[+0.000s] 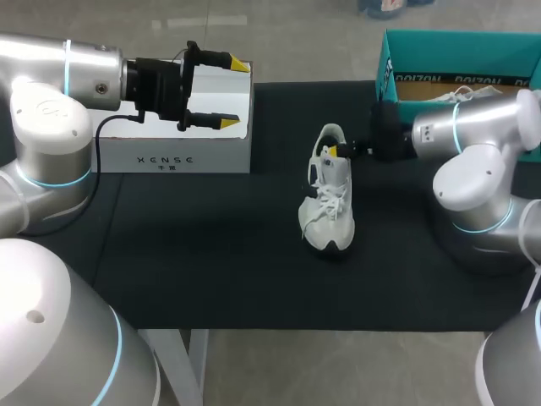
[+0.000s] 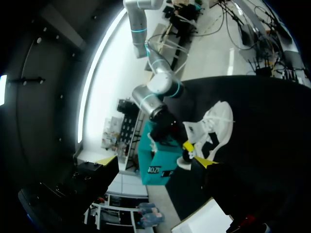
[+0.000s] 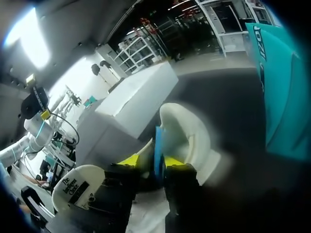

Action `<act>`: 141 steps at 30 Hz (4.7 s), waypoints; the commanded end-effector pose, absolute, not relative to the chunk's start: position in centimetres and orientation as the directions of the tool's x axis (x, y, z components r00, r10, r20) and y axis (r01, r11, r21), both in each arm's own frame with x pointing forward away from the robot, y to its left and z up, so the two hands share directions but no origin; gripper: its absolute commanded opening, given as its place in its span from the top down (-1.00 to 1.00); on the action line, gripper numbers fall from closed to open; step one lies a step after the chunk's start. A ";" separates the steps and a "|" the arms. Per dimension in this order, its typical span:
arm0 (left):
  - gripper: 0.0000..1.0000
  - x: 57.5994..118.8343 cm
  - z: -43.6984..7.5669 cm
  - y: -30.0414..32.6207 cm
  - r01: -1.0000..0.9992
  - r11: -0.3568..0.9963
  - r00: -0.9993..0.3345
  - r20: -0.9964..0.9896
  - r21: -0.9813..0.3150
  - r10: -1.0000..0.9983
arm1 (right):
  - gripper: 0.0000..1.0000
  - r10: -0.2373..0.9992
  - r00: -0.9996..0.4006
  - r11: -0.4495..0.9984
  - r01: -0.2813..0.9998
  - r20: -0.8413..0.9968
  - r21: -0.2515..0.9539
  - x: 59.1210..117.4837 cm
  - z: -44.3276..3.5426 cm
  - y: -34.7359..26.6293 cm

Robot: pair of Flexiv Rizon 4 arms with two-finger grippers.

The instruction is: Take the shoe out of the shoebox, open the shoe tongue, remove and reinsert the insole, then place the shoe into the shoebox

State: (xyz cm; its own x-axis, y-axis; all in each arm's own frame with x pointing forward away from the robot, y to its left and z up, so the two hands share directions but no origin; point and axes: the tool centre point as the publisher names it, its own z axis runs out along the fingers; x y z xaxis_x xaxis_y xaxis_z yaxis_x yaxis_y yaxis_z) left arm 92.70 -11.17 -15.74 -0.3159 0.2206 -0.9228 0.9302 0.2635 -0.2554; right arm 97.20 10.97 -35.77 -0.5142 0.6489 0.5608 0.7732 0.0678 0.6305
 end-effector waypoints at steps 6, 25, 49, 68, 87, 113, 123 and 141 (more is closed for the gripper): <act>-1.00 92.6 -15.6 -11.1 0.930 0.265 -0.317 -0.921 -0.255 0.225 | 1.00 0.652 -0.509 0.083 0.784 0.561 0.615 96.9 -36.5 11.4; -1.00 92.6 -15.6 -11.1 0.930 0.265 -0.317 -0.921 -0.255 0.225 | -1.00 0.677 -0.522 0.127 0.778 0.519 0.615 96.9 -35.3 11.7; -1.00 92.6 -15.6 -11.1 0.930 0.265 -0.317 -0.921 -0.255 0.225 | -1.00 0.753 -0.464 0.154 0.814 0.467 0.560 97.3 -32.0 11.8; -1.00 92.6 -15.6 -11.1 0.930 0.265 -0.317 -0.921 -0.255 0.225 | -1.00 0.913 -0.284 0.118 0.871 0.293 0.476 97.7 -29.8 10.0; -1.00 92.6 -15.6 -11.1 0.930 0.265 -0.317 -0.921 -0.255 0.225 | 1.00 0.995 -0.074 0.093 0.935 -0.068 0.343 98.7 -30.4 10.8; -1.00 92.6 -15.6 -11.1 0.930 0.265 -0.317 -0.921 -0.255 0.225 | 1.00 0.999 -0.023 0.033 0.945 -0.035 0.326 99.2 -35.8 9.1; -1.00 92.6 -15.6 -11.1 0.930 0.265 -0.317 -0.921 -0.255 0.225 | 1.00 0.996 -0.046 0.065 0.951 -0.071 0.302 99.9 -37.8 9.4; -1.00 92.6 -15.6 -11.1 0.930 0.265 -0.317 -0.921 -0.255 0.225 | 1.00 0.997 -0.056 0.072 0.951 -0.061 0.301 98.5 -38.2 9.5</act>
